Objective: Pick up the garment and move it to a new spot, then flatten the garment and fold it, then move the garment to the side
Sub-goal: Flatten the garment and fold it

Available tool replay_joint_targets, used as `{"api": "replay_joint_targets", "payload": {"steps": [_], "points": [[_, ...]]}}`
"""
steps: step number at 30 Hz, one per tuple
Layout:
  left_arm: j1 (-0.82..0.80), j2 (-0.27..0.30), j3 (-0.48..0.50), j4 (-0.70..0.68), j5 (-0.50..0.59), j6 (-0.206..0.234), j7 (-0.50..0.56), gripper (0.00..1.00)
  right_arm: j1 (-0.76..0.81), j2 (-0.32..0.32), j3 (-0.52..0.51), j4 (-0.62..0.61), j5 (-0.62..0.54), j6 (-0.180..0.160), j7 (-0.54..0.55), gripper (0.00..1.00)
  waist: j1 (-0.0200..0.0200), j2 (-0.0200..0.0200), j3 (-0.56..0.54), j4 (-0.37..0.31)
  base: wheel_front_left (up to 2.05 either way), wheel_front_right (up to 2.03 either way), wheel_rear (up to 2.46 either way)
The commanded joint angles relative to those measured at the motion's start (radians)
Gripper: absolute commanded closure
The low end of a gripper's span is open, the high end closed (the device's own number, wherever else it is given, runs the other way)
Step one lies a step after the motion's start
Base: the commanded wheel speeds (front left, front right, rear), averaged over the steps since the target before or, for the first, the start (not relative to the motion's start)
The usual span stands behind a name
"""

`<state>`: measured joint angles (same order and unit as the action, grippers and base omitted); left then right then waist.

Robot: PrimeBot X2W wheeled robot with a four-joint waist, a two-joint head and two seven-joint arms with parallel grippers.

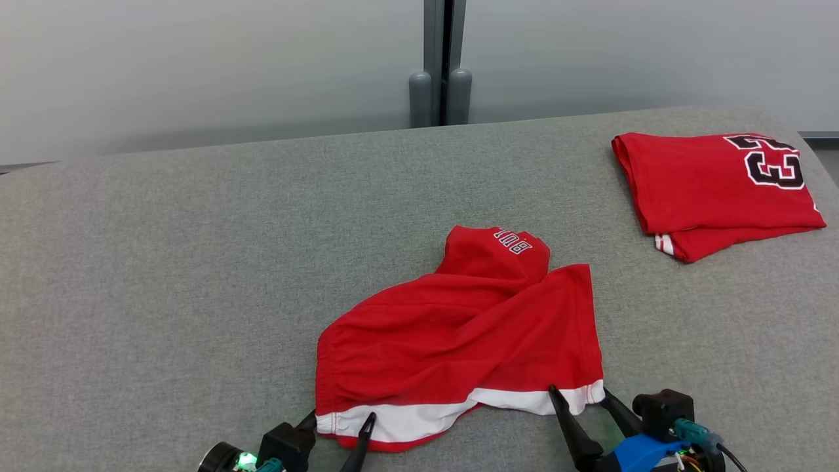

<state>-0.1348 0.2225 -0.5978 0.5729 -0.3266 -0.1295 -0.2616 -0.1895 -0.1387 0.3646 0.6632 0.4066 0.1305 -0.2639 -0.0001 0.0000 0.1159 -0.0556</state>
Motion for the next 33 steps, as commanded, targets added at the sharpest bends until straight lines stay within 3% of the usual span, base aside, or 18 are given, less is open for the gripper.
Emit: {"api": "replay_joint_targets", "payload": {"steps": [1, 4, 5, 6, 7, 8, 22, 30, 33], "points": [[-0.017, 0.003, -0.007, 0.002, -0.007, -0.001, -0.005, 0.0, -0.017, 0.002, 0.006, 0.006, 0.002, 0.0, 0.0, 0.0, 0.0001, 0.0, -0.001, -0.001, 0.0, 0.0, 0.0], [-0.023, 0.002, -0.025, 0.003, -0.018, -0.001, -0.005, 0.0, -0.031, 0.004, 0.019, 0.024, 0.007, 0.0, 0.0, 0.0, 0.0001, 0.0, -0.003, -0.003, 0.0, 0.0, 0.0], [-0.026, 0.002, -0.031, 0.004, -0.022, -0.001, -0.004, 0.15, -0.035, 0.007, 0.024, 0.033, 0.009, 0.0, 0.0, 0.06, 0.0001, 0.0, -0.003, -0.003, 0.0, 0.0, 0.0], [-0.029, -0.001, -0.038, 0.003, -0.028, -0.001, -0.005, 0.47, -0.041, 0.009, 0.027, 0.042, 0.01, 0.0, 0.0, 0.82, 0.0001, 0.0, -0.004, -0.003, 0.0, 0.0, 0.0], [-0.032, -0.003, -0.044, 0.002, -0.036, -0.001, -0.005, 0.87, -0.048, 0.011, 0.029, 0.049, 0.01, 0.0, 0.0, 1.0, 0.0001, 0.0, -0.004, -0.002, 0.0, 0.0, 0.0], [-0.034, -0.005, -0.05, 0.001, -0.044, -0.001, -0.005, 1.0, -0.054, 0.012, 0.028, 0.053, 0.011, 0.0, 0.0, 1.0, 0.0001, 0.0, -0.004, -0.002, 0.0, 0.0, 0.0], [-0.038, 0.012, 0.04, -0.224, -0.085, -0.001, -0.005, 1.0, -0.048, -0.027, -0.021, -0.166, -0.009, 0.0, 0.0, 1.0, 0.0001, 0.0, -0.022, 0.006, 0.0, 0.0, 0.0], [-0.185, 0.052, 0.066, -0.295, -0.108, -0.001, -0.004, 1.0, -0.21, -0.036, -0.054, -0.221, 0.024, 0.001, 0.0, 1.0, 0.0001, 0.0, 0.022, -0.003, 0.0, 0.0, 0.0], [-0.348, 0.085, 0.047, -0.28, -0.141, -0.001, -0.005, 1.0, -0.384, -0.039, -0.056, -0.179, 0.062, 0.0, 0.0, 1.0, 0.0001, 0.0, 0.074, -0.008, 0.0, 0.0, 0.0]]}}
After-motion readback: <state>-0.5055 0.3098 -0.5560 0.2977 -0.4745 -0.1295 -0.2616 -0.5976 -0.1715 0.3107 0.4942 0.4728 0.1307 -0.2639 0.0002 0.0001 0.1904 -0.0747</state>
